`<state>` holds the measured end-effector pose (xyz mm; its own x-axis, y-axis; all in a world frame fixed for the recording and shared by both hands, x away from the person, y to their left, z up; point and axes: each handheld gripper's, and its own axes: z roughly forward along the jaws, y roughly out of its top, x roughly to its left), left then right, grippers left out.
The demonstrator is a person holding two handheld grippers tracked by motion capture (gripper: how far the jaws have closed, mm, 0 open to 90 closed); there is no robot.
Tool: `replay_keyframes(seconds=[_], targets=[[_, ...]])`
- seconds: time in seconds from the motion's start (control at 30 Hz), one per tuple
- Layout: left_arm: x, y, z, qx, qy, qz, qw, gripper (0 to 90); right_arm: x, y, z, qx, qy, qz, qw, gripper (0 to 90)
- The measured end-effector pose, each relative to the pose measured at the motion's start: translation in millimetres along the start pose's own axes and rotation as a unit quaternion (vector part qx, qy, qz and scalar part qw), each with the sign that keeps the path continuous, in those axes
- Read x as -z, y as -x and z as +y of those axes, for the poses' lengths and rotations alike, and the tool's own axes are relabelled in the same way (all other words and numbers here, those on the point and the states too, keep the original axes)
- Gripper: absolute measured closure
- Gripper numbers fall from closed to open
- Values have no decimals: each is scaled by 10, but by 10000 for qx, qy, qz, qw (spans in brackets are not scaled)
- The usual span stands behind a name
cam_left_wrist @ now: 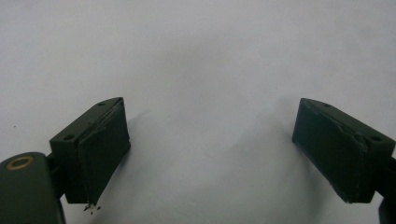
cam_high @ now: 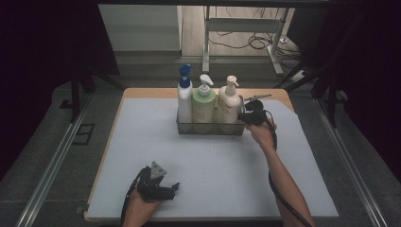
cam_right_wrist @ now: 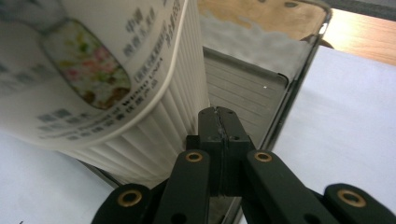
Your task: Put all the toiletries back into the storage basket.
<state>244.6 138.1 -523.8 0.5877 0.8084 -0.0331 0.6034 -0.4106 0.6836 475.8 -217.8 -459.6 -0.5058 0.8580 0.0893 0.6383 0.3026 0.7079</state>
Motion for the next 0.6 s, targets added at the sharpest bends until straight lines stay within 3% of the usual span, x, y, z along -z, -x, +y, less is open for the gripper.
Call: replay_keyframes(seconds=[0.33, 0.6], targets=[[0, 0, 0, 1, 0, 0, 10000, 106, -81, -38, 5, -5, -53, 114, 9999, 887], [0, 0, 0, 1, 0, 0, 10000, 106, -106, -130, 8, 134, -94, 205, 9997, 881]])
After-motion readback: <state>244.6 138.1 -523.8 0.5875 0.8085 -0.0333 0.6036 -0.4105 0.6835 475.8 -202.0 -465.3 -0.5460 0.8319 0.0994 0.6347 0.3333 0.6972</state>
